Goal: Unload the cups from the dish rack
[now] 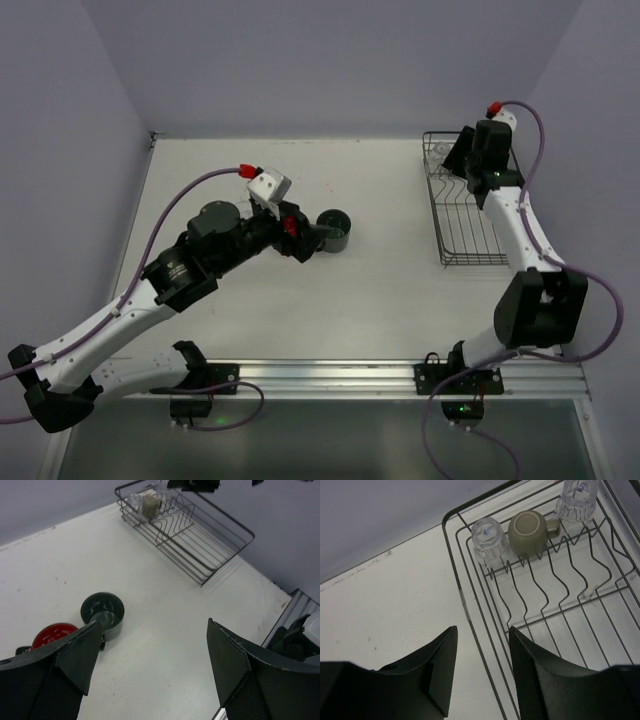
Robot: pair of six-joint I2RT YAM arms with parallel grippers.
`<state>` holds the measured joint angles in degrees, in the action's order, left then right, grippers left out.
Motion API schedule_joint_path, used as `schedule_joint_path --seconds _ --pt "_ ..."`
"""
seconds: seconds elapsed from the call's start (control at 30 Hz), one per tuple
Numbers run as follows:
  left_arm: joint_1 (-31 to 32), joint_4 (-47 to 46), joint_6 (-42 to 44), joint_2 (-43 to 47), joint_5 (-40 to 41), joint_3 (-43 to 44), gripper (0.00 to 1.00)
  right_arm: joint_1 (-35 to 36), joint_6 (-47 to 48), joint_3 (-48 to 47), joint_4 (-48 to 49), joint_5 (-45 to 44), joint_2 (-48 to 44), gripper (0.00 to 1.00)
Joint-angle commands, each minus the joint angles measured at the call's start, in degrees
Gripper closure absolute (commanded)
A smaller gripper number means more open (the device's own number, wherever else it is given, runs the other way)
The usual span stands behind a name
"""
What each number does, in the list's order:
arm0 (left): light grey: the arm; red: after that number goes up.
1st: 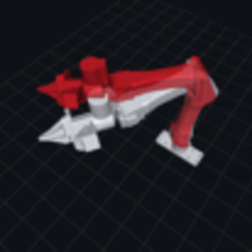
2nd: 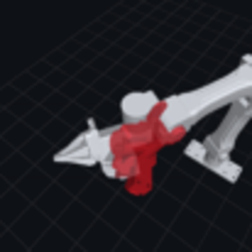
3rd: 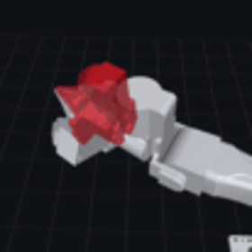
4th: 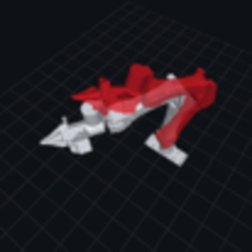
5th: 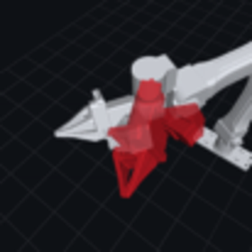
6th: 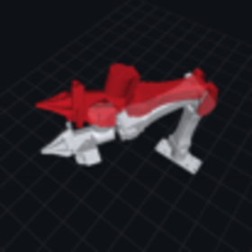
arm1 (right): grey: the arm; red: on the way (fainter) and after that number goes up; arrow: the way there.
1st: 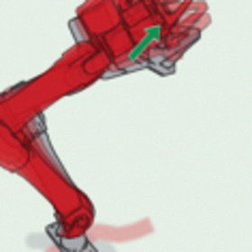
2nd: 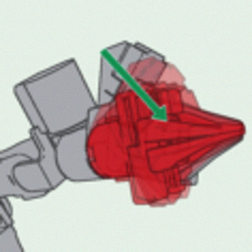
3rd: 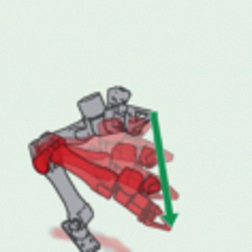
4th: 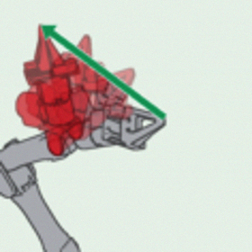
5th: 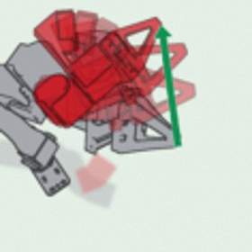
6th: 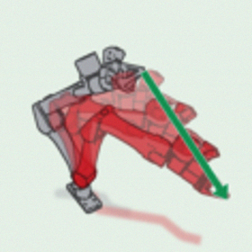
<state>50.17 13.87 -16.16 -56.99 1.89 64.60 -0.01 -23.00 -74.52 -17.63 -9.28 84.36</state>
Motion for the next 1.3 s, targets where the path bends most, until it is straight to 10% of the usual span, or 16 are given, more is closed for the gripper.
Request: schedule_joint_path --seconds 0.0,0.57,1.07,1.27 --pt "0.1 3.4 4.4 1.8 3.2 -4.0 0.09 -1.4 3.8 -9.4 1.6 0.4 9.1 0.52" --pt "0.0 1.5 8.3 3.1 5.9 -11.4 0.09 -2.3 5.5 -47.8 -11.0 3.4 43.2 0.34" --pt "-0.2 1.2 8.7 1.4 7.1 -11.4 0.09 -2.6 5.6 -54.9 -13.0 3.0 52.8 0.4" --pt "-0.8 0.9 8.5 0.6 6.5 -11.1 0.09 -2.6 6.4 -53.2 -11.0 1.8 51.7 0.6"
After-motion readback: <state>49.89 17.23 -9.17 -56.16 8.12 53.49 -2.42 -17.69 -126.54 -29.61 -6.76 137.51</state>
